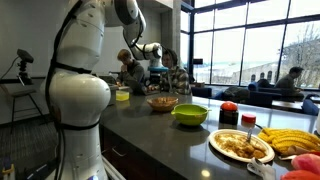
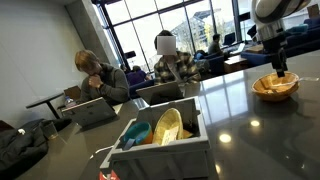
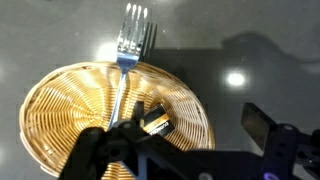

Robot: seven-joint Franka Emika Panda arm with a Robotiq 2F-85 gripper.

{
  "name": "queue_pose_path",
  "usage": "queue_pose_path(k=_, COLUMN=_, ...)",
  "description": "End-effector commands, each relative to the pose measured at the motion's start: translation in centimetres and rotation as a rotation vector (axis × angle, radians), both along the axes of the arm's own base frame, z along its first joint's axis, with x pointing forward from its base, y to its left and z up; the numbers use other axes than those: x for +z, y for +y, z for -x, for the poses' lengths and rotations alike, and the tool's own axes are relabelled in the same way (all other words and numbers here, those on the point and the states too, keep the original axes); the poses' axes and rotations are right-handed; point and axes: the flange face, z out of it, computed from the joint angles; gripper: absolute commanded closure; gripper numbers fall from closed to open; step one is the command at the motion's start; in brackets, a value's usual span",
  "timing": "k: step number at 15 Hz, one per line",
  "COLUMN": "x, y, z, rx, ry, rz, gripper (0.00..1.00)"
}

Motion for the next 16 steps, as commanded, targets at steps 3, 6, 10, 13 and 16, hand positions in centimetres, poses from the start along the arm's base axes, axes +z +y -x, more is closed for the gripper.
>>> queue_pose_path(k=3, x=1.1, y=0.1, z=-0.6, rx=0.01, ry=-0.046, rz=-0.011, gripper=0.0)
queue_pose_path(k=6, x=1.9, y=0.8, z=-0.9, rx=0.029, ry=-0.079, rz=-0.036, gripper=0.0)
queue_pose_path(k=10, x=1.8, y=1.0, z=-1.5, rx=0.004, ry=-0.052, rz=-0.103, gripper=0.0)
queue_pose_path(k=13, x=2.1, y=-0.1, z=-2.4, rx=-0.028, ry=-0.05, rz=-0.14, gripper=0.0)
queue_pose_path(k=16, x=3.1, y=-1.6, z=-3.9, rx=-0.062, ry=-0.096, rz=-0.153, gripper=0.0)
